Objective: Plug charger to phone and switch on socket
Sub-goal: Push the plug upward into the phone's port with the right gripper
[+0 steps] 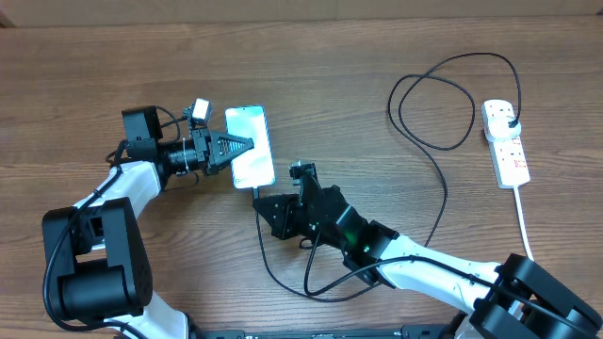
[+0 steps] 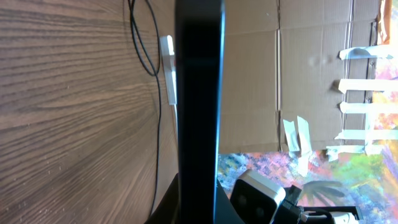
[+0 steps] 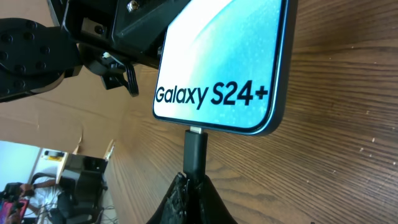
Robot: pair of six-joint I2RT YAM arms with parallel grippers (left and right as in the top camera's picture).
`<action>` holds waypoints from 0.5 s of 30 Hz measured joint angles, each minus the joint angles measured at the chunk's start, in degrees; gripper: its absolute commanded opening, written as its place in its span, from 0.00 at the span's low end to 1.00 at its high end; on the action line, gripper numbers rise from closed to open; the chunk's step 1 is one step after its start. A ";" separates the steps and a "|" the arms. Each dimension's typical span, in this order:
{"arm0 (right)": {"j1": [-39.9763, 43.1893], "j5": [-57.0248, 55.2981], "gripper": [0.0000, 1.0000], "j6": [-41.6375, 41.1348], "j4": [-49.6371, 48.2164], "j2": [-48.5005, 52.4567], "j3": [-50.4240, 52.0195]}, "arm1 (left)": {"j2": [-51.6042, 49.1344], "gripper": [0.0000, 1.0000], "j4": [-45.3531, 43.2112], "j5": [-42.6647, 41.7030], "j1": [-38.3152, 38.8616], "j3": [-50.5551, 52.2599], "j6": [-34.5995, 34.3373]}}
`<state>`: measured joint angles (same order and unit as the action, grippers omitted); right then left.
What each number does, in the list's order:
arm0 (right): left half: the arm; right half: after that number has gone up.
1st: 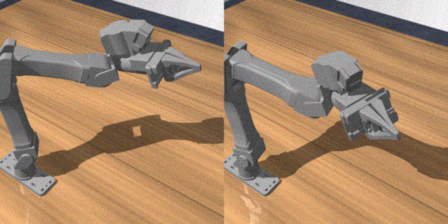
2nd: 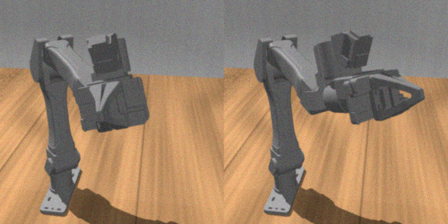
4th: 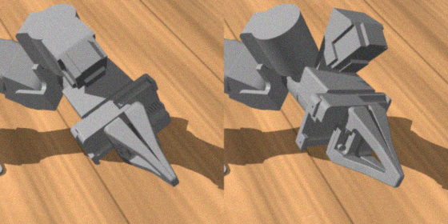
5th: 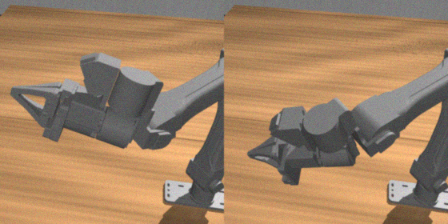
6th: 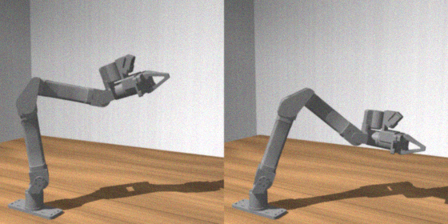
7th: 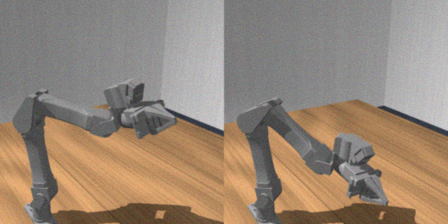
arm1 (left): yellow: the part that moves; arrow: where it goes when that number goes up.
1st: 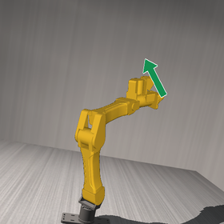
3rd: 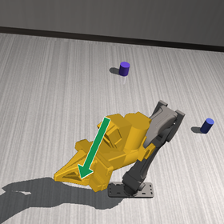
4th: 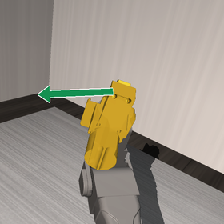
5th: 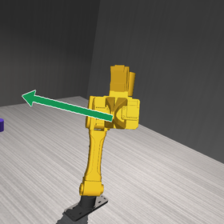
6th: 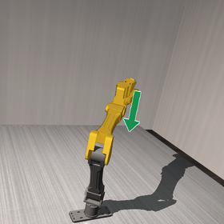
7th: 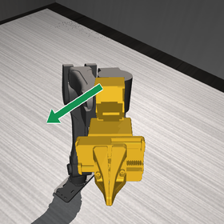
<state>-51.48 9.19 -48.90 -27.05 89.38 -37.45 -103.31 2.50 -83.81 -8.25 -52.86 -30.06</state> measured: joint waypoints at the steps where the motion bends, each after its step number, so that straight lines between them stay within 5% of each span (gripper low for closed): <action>1: 0.22 0.52 0.04 0.04 0.02 0.00 -0.07 | 0.00 0.04 -0.20 -0.02 0.00 -0.07 0.00; 15: 2.38 5.46 0.04 0.04 1.22 0.00 -0.81 | 0.00 0.04 -0.66 -0.20 0.02 -0.07 0.00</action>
<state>-49.10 14.66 -48.86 -25.82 89.38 -38.26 -103.31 1.85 -84.01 -8.23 -52.93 -30.06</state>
